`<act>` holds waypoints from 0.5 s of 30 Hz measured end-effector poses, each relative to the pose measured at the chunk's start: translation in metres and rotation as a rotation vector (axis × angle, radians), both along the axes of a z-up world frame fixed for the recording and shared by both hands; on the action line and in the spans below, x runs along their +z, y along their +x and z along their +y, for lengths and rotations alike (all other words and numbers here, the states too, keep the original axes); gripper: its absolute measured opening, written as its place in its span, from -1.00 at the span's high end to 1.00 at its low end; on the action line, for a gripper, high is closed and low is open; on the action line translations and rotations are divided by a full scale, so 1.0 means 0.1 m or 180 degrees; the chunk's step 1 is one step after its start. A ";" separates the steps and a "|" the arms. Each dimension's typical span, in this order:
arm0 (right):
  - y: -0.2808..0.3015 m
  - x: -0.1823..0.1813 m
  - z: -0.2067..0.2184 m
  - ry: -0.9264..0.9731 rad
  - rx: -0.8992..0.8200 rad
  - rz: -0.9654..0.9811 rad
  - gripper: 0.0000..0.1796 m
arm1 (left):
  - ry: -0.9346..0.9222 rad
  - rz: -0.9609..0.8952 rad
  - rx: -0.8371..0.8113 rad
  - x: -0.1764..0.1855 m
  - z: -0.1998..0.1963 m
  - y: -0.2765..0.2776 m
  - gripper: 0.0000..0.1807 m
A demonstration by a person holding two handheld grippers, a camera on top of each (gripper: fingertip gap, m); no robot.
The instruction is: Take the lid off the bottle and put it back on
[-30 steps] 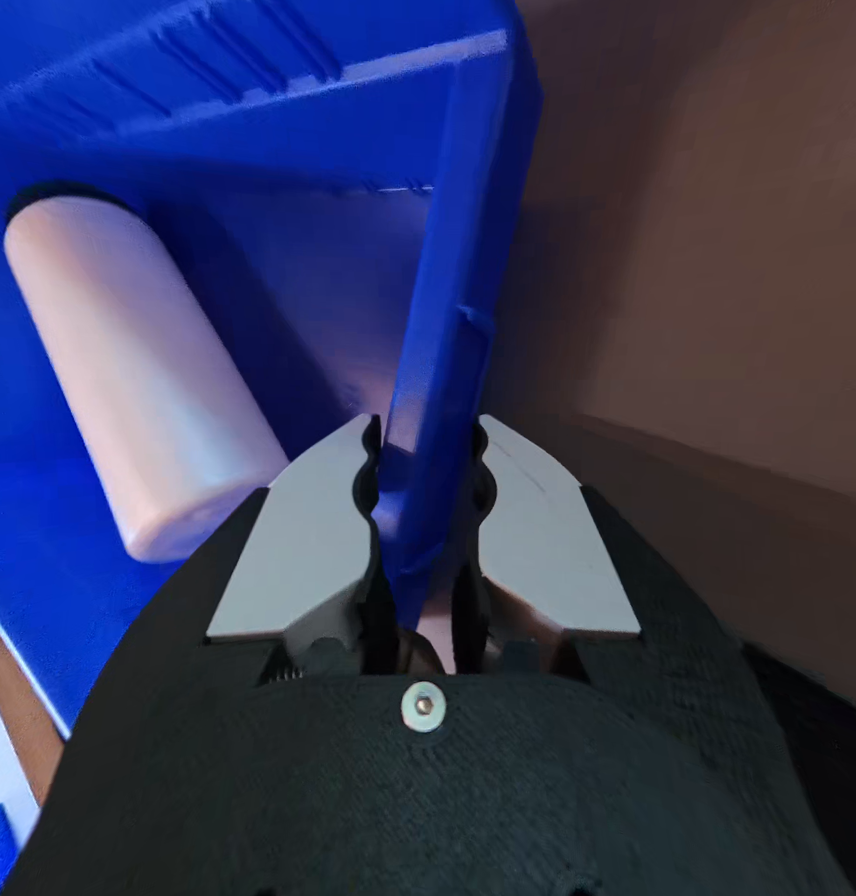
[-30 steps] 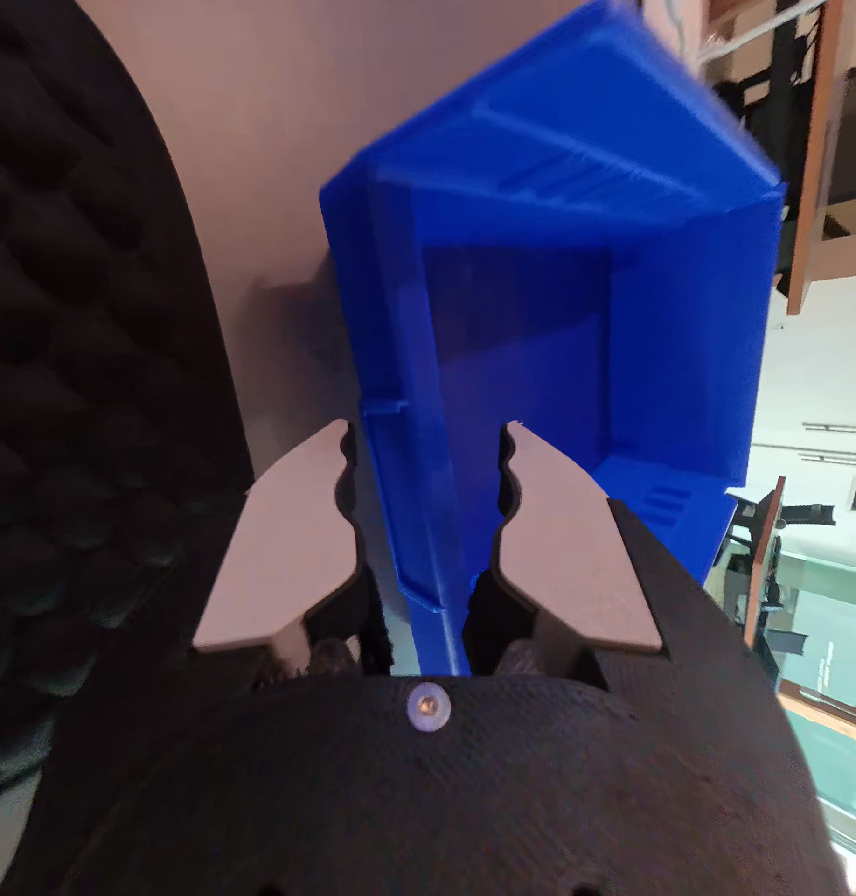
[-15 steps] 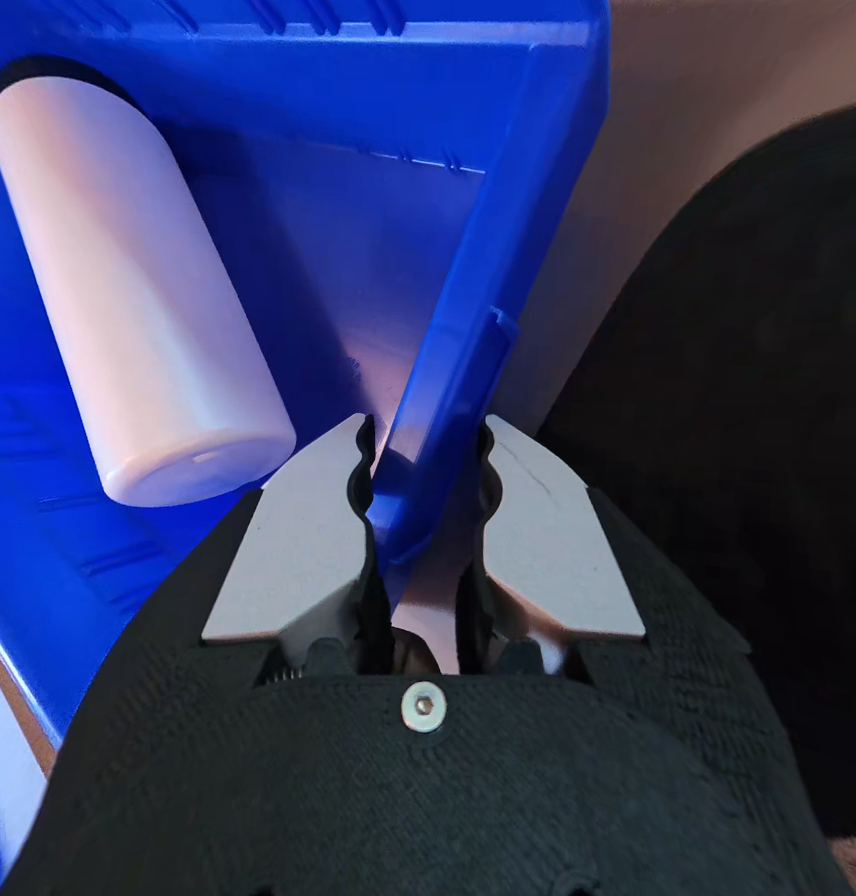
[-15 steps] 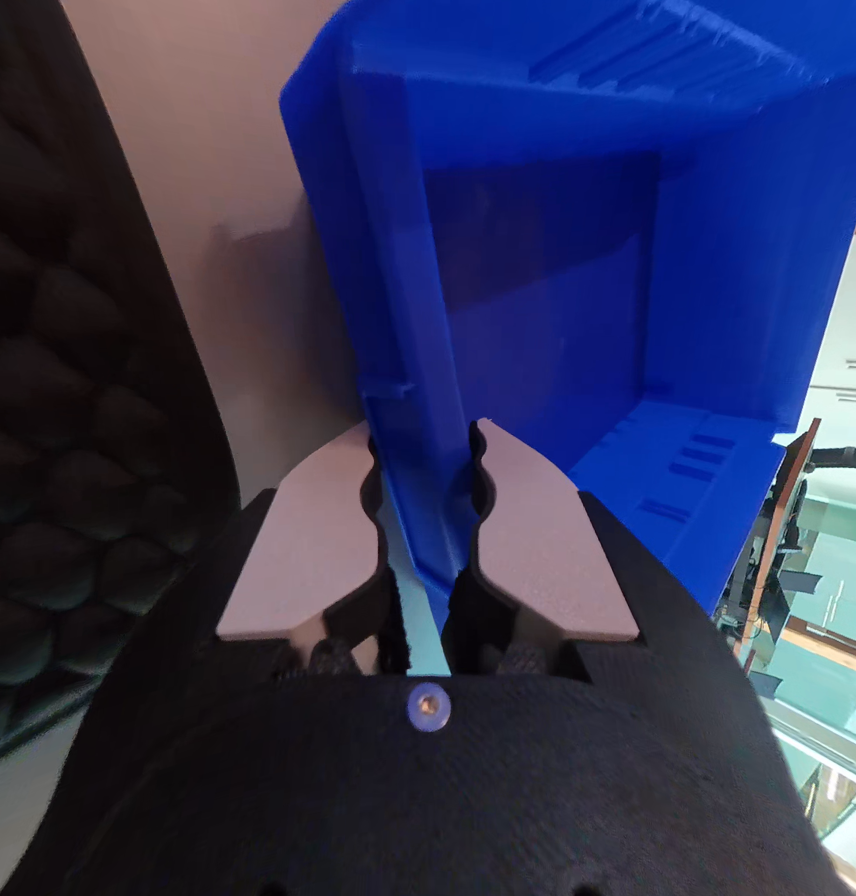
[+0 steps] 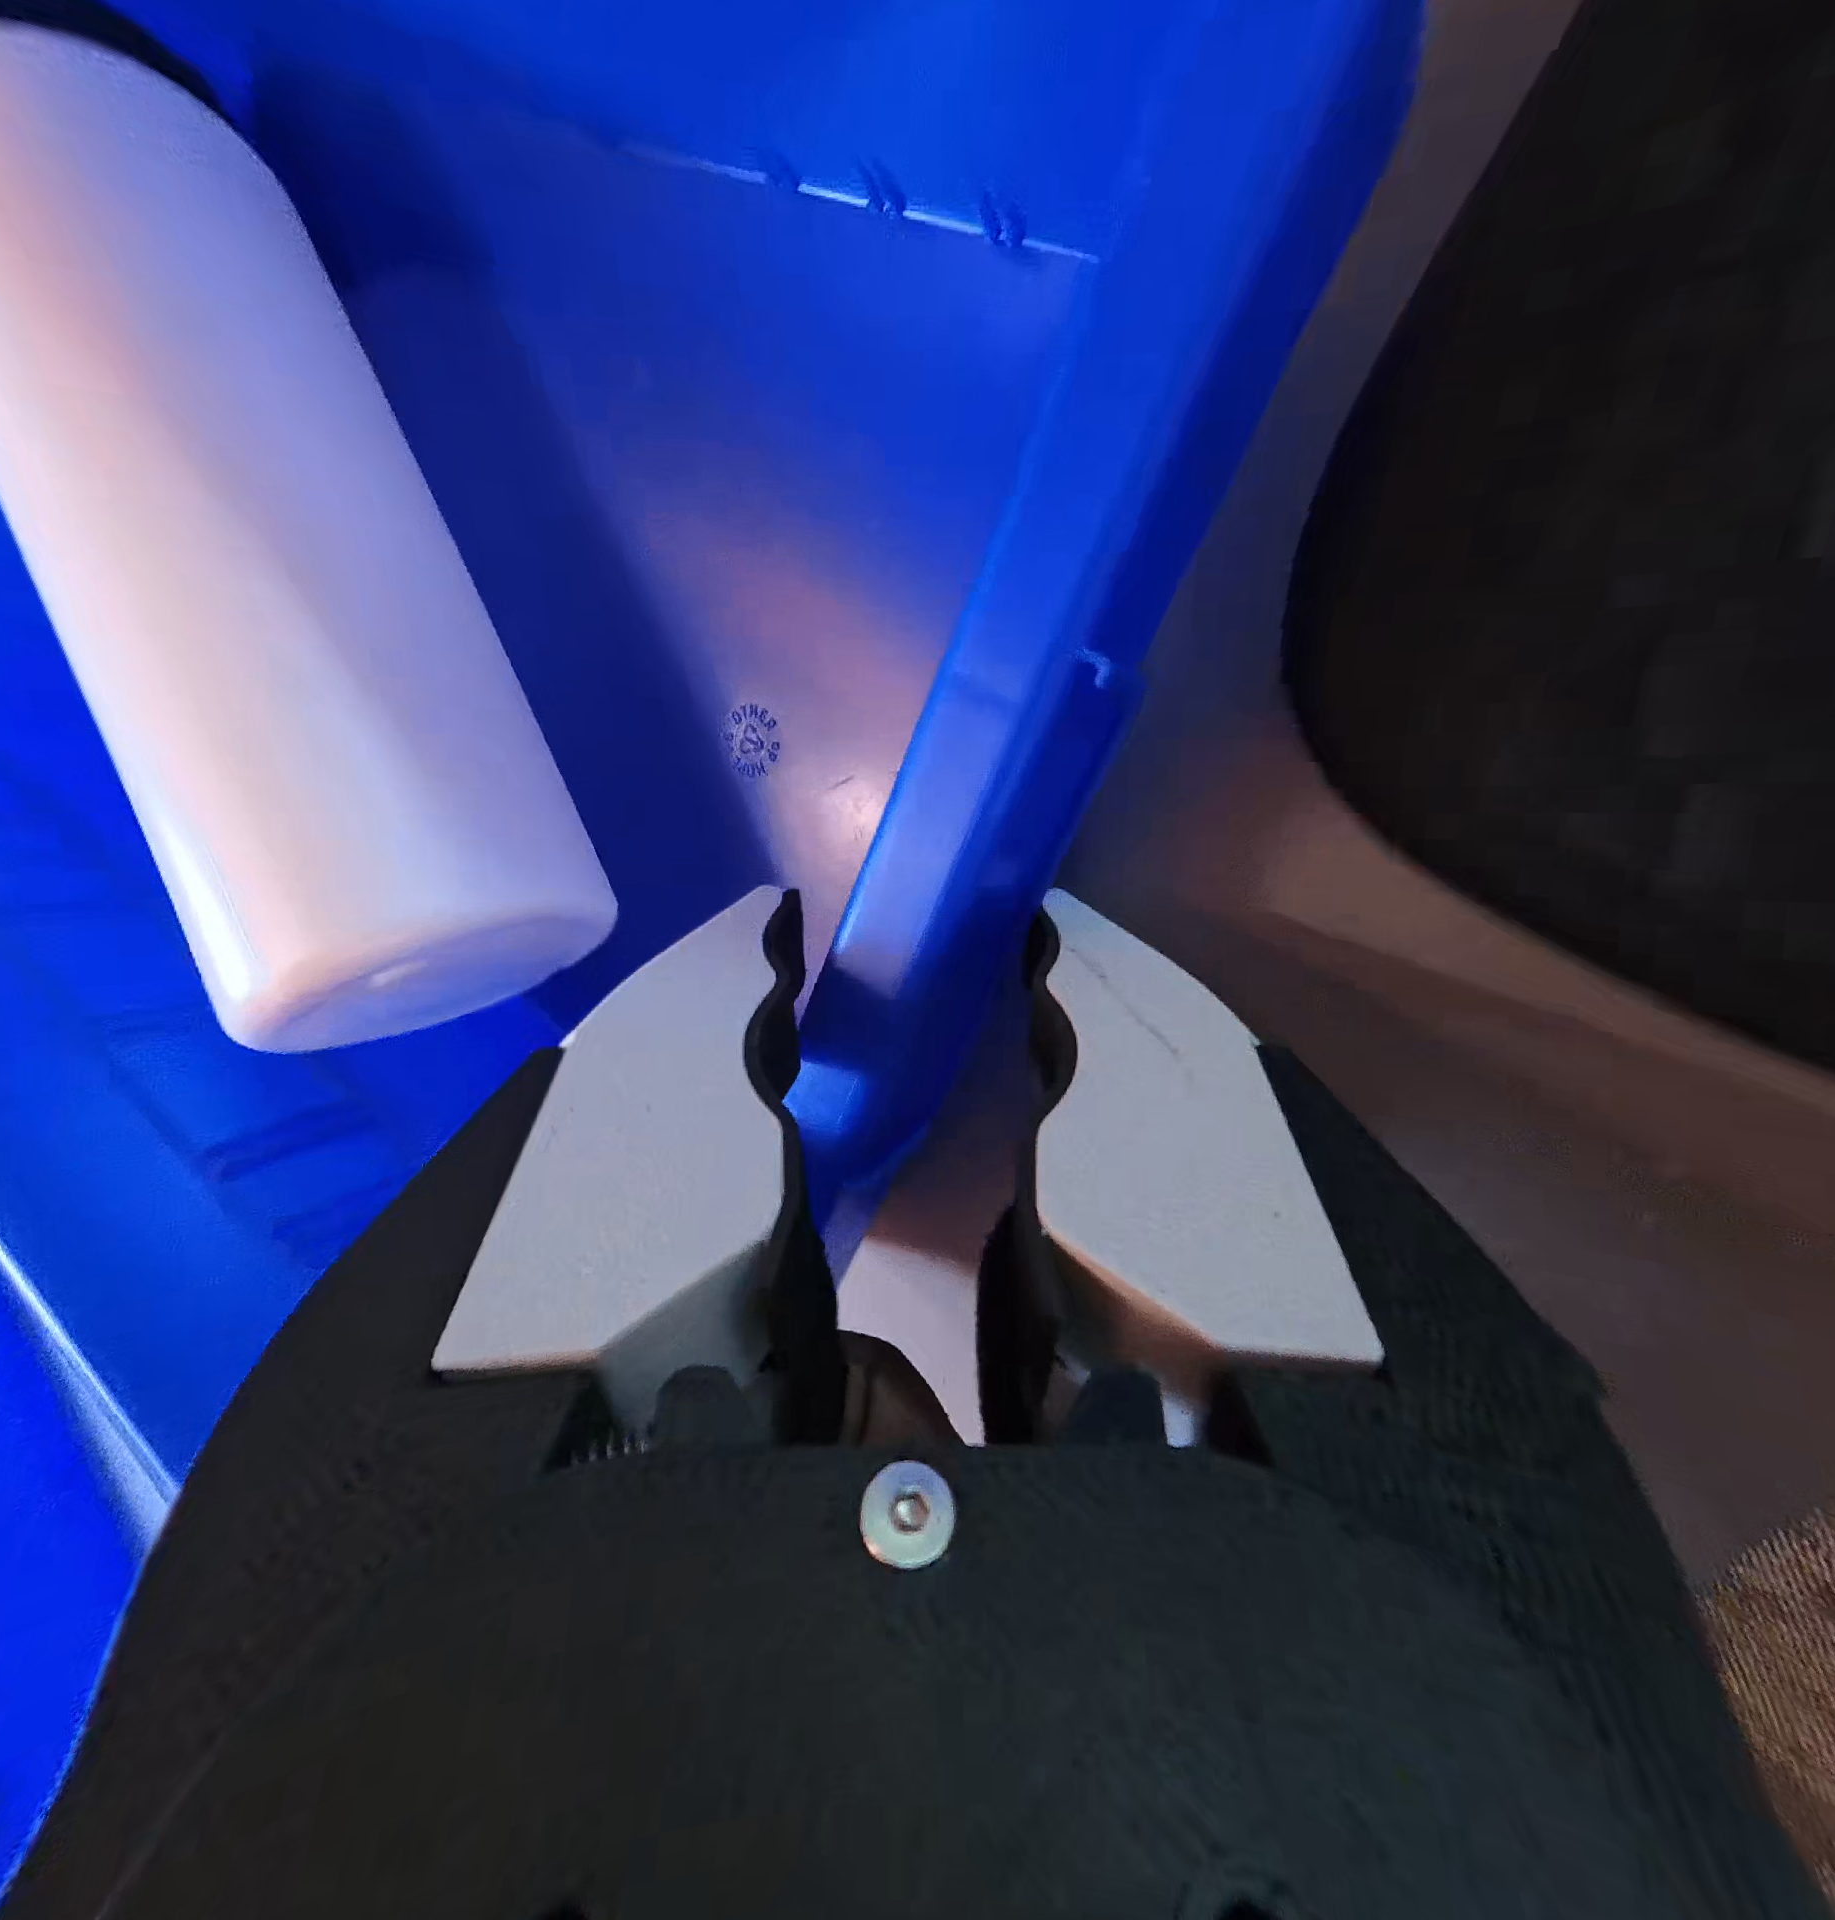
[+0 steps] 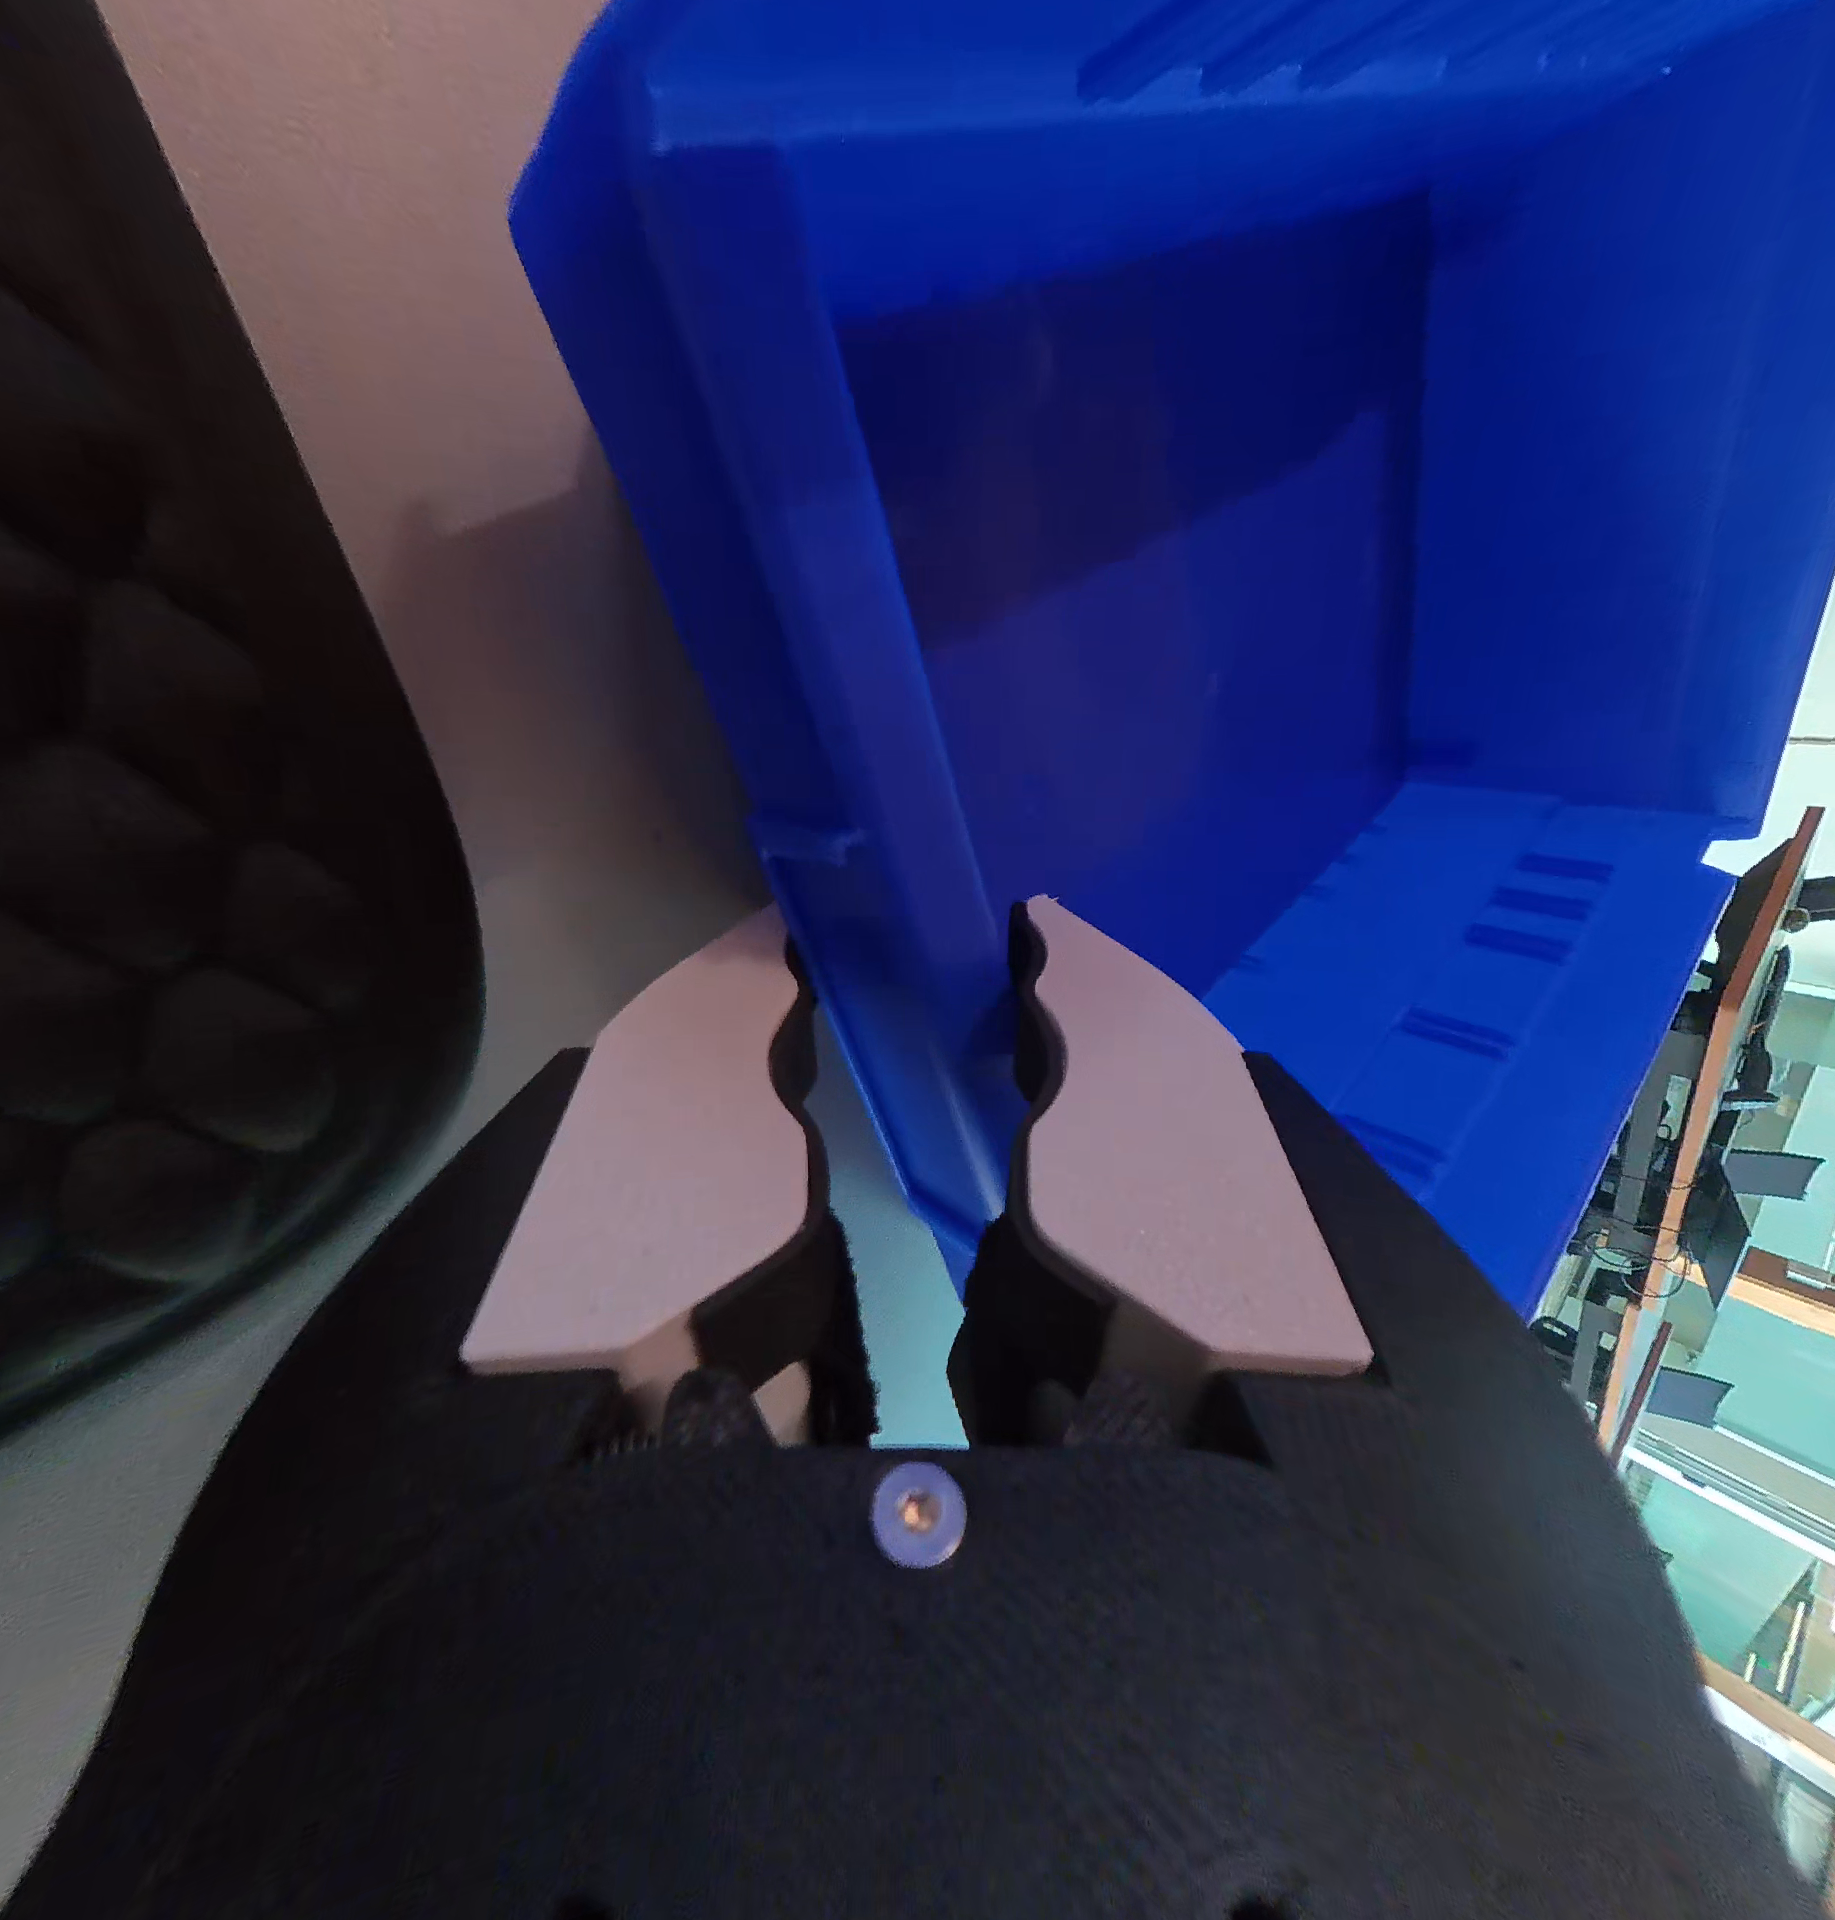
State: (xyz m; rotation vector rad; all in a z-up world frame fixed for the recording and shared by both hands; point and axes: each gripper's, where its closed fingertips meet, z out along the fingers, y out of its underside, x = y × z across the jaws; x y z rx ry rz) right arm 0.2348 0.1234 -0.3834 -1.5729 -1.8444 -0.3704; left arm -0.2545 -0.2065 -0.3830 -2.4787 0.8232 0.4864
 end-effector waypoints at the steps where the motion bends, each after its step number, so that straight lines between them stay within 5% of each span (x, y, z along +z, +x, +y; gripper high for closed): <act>1: 0.01 0.00 0.00 -0.0006 -0.0015 0.0014 0.61 | -0.0027 -0.0029 0.0001 0.00 -0.07 -0.06 0.54; 15: 0.38 0.00 -0.02 -0.0076 -0.0180 -0.0016 0.59 | 0.0060 -0.0115 0.0233 0.01 -0.66 -0.43 0.50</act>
